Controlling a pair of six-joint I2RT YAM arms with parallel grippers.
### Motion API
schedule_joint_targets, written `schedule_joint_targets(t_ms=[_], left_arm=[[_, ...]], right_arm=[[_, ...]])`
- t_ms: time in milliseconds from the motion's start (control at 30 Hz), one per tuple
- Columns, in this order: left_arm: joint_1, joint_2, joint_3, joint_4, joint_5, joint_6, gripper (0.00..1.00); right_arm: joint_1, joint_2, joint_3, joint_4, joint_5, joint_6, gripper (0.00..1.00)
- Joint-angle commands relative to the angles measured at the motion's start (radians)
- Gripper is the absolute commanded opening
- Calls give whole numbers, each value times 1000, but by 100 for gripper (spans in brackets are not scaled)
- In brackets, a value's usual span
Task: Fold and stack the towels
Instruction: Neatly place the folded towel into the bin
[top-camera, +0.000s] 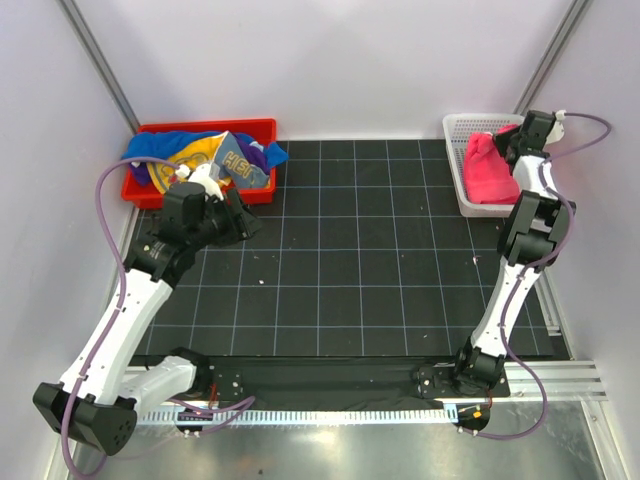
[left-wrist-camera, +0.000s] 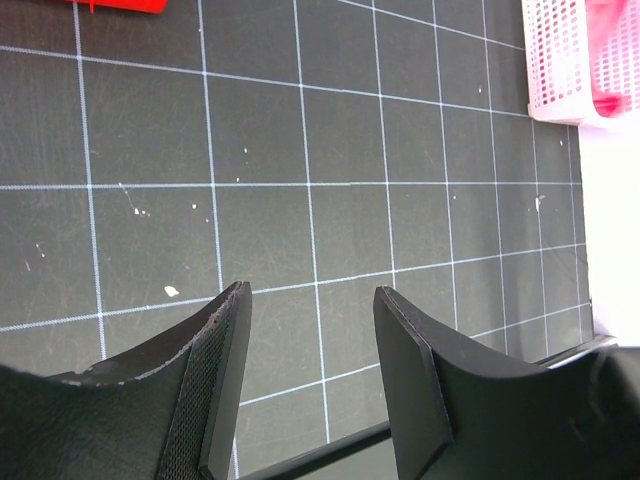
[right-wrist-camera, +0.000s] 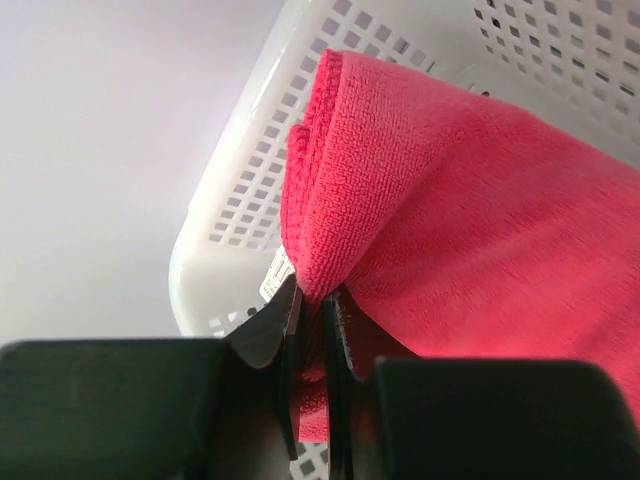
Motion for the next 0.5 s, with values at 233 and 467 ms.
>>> schedule_joint_targets(t_ms=[233,467], left_arm=[[9,6,-7,14,-15,25,56],[9,16,-8,13,-21,24,56]], right_arm=[[12,161,176,155,-39,32,1],[14,197,221,161,-40,30,34]])
